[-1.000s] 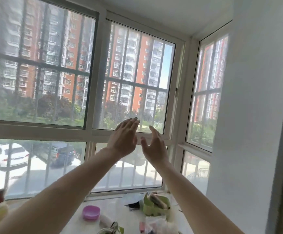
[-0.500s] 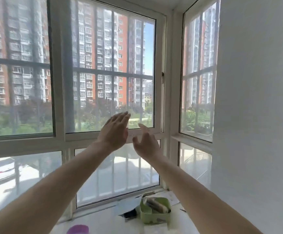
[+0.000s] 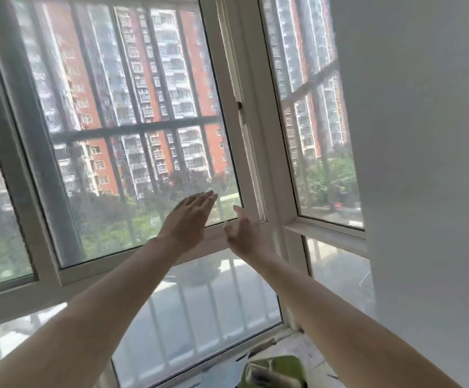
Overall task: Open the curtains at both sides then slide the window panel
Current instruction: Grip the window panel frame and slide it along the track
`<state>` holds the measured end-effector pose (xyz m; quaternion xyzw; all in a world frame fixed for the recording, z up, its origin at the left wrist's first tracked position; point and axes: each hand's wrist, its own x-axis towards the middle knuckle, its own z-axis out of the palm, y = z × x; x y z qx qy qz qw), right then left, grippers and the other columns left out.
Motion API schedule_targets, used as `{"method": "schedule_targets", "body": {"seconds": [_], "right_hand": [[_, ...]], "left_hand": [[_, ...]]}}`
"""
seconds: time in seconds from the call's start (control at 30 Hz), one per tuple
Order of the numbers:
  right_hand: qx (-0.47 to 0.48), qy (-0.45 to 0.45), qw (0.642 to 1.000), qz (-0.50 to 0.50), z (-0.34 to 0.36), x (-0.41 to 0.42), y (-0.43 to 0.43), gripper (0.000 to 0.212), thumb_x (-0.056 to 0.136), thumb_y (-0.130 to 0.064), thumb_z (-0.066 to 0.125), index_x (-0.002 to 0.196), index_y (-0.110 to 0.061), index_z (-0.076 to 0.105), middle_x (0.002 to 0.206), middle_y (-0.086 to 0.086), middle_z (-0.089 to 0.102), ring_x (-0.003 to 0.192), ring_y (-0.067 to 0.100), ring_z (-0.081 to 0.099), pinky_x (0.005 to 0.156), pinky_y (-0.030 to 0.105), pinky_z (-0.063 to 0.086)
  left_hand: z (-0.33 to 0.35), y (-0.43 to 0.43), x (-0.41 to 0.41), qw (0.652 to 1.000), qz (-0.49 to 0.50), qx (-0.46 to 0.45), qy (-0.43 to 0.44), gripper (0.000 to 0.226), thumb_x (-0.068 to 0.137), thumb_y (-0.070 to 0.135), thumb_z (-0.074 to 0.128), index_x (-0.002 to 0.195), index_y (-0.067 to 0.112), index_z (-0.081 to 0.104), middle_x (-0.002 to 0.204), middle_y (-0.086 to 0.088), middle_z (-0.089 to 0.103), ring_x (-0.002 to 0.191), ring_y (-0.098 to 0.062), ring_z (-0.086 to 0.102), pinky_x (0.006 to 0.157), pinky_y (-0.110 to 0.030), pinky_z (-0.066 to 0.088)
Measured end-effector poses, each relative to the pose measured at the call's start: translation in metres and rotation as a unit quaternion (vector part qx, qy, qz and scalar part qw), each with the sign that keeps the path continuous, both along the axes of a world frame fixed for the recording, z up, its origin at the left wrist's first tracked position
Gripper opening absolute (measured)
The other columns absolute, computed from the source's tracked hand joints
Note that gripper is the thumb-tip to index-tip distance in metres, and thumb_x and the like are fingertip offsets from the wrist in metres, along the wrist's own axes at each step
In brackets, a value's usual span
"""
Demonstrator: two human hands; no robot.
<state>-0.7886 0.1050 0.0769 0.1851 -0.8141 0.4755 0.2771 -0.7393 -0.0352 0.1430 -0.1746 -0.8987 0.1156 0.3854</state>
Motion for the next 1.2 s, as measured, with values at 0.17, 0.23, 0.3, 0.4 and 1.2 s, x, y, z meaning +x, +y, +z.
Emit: {"method": "schedule_targets", "body": {"seconds": [0.17,0.23,0.3,0.4,1.2], "right_hand": [[-0.006,-0.008,1.000,0.008,-0.003,-0.057,0.011,0.055,0.096,-0.026,0.050,0.148,-0.011,0.038,0.149,0.010,0.047,0.137,0.026,0.043,0.107,0.034,0.037],[-0.003,-0.004,1.000,0.005,-0.002,-0.080,0.014,0.055,0.096,-0.027,0.051,0.147,-0.010,0.039,0.147,0.011,0.049,0.136,0.027,0.045,0.106,0.036,0.038],[-0.013,-0.006,1.000,0.004,0.000,-0.105,0.014,0.054,0.096,-0.027,0.052,0.146,-0.011,0.040,0.145,0.011,0.052,0.134,0.028,0.046,0.105,0.038,0.039],[-0.022,-0.008,1.000,-0.004,0.000,-0.138,0.013,0.053,0.095,-0.029,0.052,0.145,-0.014,0.042,0.141,0.010,0.054,0.131,0.029,0.048,0.105,0.041,0.042],[-0.170,0.046,0.981,-0.084,-0.045,-0.353,-0.052,0.067,0.095,-0.018,0.060,0.149,0.002,0.026,0.143,0.020,0.046,0.130,0.034,0.046,0.112,0.040,0.035]], "left_hand": [[0.000,0.020,-0.057,0.999,0.015,-0.032,-0.017,0.075,0.082,-0.010,0.045,0.152,0.011,0.027,0.158,-0.006,0.031,0.144,-0.023,0.028,0.119,-0.035,0.023],[0.000,0.025,-0.081,0.999,0.020,-0.046,-0.017,0.076,0.082,-0.009,0.046,0.152,0.012,0.025,0.158,-0.006,0.031,0.144,-0.023,0.028,0.120,-0.034,0.021],[0.002,0.028,-0.107,0.998,0.022,-0.060,-0.013,0.077,0.082,-0.009,0.046,0.152,0.012,0.024,0.158,-0.006,0.030,0.144,-0.023,0.027,0.119,-0.032,0.019],[0.004,0.029,-0.140,0.997,0.026,-0.076,-0.010,0.073,0.086,-0.006,0.049,0.152,0.012,0.024,0.158,-0.006,0.031,0.144,-0.023,0.028,0.119,-0.032,0.019],[0.006,0.027,-0.352,0.946,0.114,-0.299,0.048,0.057,0.103,0.012,0.025,0.155,0.014,0.002,0.164,-0.005,-0.005,0.151,-0.020,-0.004,0.118,-0.037,-0.011]]}}
